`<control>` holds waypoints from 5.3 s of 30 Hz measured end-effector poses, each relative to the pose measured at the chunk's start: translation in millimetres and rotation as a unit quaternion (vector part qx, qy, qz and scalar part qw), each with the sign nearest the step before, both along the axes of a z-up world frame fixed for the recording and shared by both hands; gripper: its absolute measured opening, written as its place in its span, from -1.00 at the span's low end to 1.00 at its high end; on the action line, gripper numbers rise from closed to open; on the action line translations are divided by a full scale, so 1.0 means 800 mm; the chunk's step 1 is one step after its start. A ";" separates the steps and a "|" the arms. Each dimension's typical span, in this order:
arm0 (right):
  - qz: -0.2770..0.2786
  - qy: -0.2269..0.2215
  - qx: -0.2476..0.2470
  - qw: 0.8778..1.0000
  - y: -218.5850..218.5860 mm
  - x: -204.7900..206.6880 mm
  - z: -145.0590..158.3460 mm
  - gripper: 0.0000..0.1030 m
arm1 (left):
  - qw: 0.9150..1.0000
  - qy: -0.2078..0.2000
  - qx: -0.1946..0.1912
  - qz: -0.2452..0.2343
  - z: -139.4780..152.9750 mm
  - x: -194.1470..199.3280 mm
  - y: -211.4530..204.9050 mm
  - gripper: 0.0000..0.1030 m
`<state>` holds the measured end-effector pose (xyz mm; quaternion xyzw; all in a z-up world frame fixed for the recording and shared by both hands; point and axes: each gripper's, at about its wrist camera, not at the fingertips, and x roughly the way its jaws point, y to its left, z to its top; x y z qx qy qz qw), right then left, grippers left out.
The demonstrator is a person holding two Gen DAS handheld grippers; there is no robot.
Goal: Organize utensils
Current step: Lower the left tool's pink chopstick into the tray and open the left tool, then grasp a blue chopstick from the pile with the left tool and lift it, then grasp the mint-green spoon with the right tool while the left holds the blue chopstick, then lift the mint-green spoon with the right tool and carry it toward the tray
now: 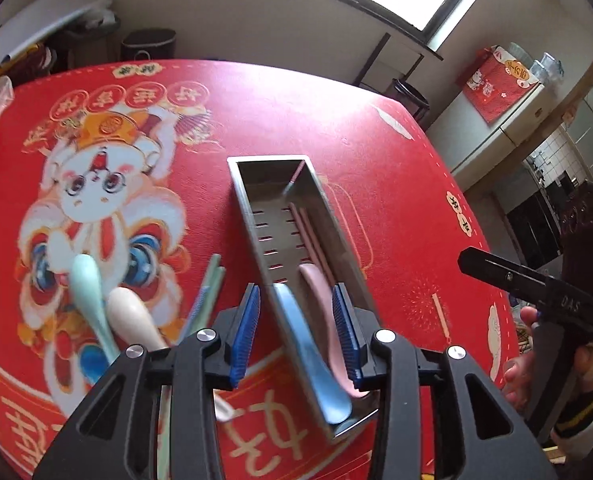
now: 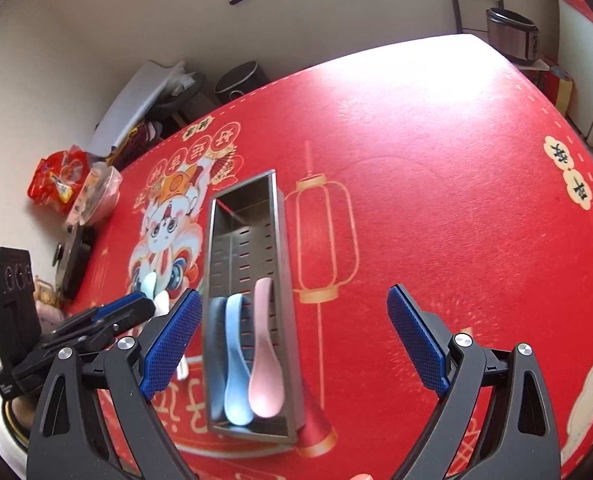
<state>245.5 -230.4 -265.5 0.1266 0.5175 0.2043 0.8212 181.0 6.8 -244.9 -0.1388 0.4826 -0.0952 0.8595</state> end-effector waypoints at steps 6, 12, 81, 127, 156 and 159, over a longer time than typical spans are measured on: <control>0.036 0.030 -0.001 0.999 0.061 -0.022 -0.014 0.75 | 0.998 0.023 0.062 0.013 -0.006 -0.060 0.090 -0.34; 0.068 0.029 -0.035 0.997 0.115 -0.045 -0.021 0.75 | 0.993 0.061 0.100 -0.017 -0.048 -0.113 0.116 -0.51; 0.102 0.069 -0.032 0.992 0.172 -0.072 -0.030 0.75 | 0.997 -0.043 0.054 0.023 -0.016 -0.170 0.153 -0.90; 0.241 0.037 -0.119 0.963 0.405 -0.054 -0.109 -0.74 | 0.988 -0.052 -0.025 0.141 -0.022 -0.204 0.271 -0.90; 0.270 0.044 -0.092 0.957 0.425 -0.050 -0.108 -0.76 | 0.984 -0.048 -0.028 0.168 -0.023 -0.221 0.280 -0.90; 0.280 0.046 -0.089 0.955 0.429 -0.055 -0.107 -0.76 | 0.985 -0.049 -0.028 0.166 -0.022 -0.220 0.277 -0.90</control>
